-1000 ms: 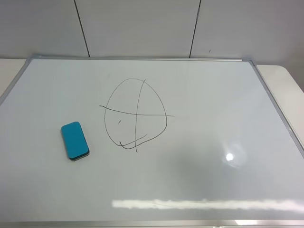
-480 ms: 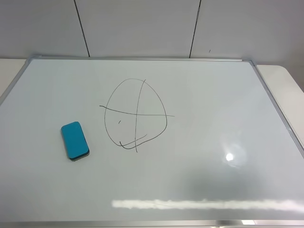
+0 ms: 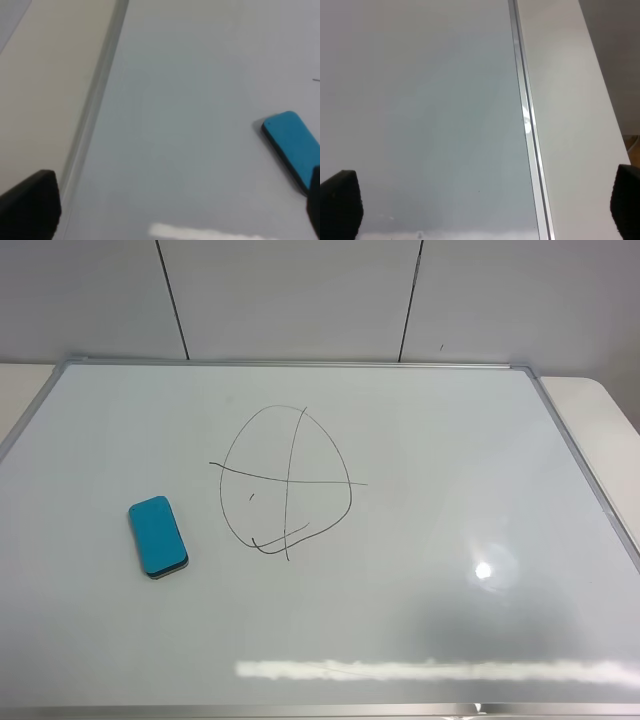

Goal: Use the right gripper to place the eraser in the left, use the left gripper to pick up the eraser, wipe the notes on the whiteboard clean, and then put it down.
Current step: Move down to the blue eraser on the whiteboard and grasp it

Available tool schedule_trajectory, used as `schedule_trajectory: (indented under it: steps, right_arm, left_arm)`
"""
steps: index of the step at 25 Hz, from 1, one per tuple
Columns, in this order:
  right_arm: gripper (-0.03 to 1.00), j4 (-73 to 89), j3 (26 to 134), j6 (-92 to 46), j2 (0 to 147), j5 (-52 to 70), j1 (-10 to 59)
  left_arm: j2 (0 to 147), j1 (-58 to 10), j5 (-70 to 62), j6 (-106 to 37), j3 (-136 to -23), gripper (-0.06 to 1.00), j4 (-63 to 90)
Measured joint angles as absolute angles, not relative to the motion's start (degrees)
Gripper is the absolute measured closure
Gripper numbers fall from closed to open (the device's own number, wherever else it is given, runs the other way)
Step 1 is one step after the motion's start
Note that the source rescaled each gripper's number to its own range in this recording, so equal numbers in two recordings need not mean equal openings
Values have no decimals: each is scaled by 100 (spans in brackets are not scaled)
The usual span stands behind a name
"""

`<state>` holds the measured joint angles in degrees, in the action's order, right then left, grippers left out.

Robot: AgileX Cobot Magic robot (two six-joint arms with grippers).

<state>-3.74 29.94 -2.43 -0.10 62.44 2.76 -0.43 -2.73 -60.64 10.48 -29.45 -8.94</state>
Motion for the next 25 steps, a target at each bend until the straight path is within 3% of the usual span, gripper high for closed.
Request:
schedule_trajectory:
  steps: [25]
  right_arm:
    - [-3, -374, 2994, -226, -10, 6246, 276]
  left_arm:
    - [-43, -273, -6064, 1048, -2945, -6, -899]
